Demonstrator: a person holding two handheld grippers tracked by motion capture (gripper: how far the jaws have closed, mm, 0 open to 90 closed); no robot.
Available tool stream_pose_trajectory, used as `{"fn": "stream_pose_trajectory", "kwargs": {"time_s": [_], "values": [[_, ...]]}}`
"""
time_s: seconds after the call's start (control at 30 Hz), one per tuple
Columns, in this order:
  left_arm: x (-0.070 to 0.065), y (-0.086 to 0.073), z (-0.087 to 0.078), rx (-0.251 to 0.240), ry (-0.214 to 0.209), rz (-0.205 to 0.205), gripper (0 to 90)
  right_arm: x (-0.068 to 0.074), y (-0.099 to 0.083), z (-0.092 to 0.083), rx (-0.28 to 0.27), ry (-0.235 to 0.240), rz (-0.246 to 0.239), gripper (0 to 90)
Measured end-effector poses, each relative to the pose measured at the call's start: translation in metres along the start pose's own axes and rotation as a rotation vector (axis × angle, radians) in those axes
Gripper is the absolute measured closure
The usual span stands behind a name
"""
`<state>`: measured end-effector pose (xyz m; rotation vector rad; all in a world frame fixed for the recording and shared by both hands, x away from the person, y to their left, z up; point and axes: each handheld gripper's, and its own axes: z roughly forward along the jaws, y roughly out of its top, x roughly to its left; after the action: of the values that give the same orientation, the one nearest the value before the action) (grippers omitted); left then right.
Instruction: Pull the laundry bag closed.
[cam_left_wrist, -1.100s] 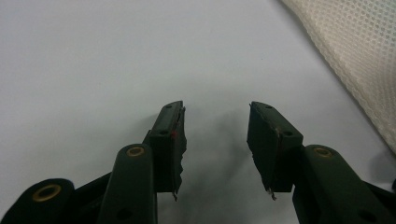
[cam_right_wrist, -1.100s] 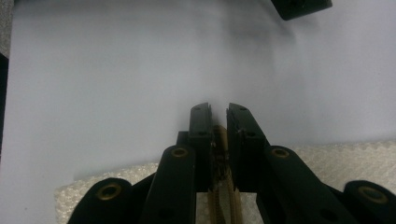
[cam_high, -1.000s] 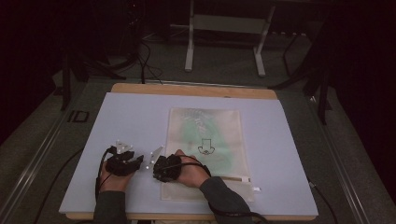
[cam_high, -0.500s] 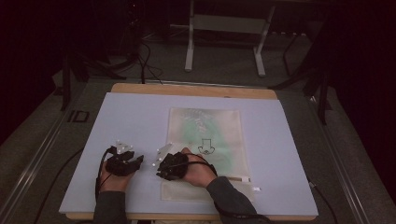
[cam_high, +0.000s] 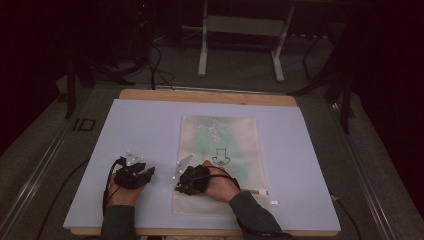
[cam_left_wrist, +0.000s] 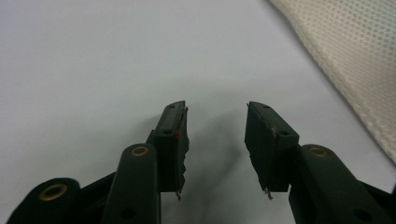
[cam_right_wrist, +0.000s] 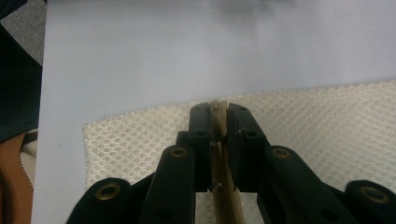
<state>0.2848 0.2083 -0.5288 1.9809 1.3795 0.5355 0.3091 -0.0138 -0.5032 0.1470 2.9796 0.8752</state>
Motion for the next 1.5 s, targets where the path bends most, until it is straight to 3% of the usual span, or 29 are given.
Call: {"fn": "stream_pose_trajectory", "kwargs": {"time_s": [0.17, 0.43, 0.63, 0.73, 0.93, 1.07, 1.5], "values": [[-0.005, 0.000, -0.002, -0.011, -0.013, 0.020, 60.1, -0.002, -0.002, 0.004, 0.039, 0.011, 0.004, 80.5], [-0.015, 0.001, -0.005, -0.012, -0.046, 0.051, 62.4, -0.003, -0.004, 0.009, 0.041, 0.029, 0.012, 81.2], [-0.024, 0.002, -0.008, -0.021, -0.101, 0.070, 80.1, -0.002, -0.004, 0.010, 0.043, 0.022, -0.003, 81.4], [-0.027, 0.003, -0.008, -0.016, -0.150, 0.067, 88.7, -0.002, -0.006, 0.009, 0.037, 0.025, 0.011, 81.3], [-0.039, 0.006, -0.006, -0.013, -0.188, 0.103, 89.1, -0.001, -0.007, 0.009, 0.029, 0.017, 0.011, 81.3], [-0.046, 0.007, -0.002, -0.014, -0.226, 0.099, 89.0, -0.001, -0.008, 0.010, 0.022, 0.013, 0.010, 81.4], [-0.064, 0.009, 0.009, 0.021, -0.259, 0.133, 89.0, -0.001, -0.010, 0.009, 0.003, 0.008, 0.013, 81.2]]}}
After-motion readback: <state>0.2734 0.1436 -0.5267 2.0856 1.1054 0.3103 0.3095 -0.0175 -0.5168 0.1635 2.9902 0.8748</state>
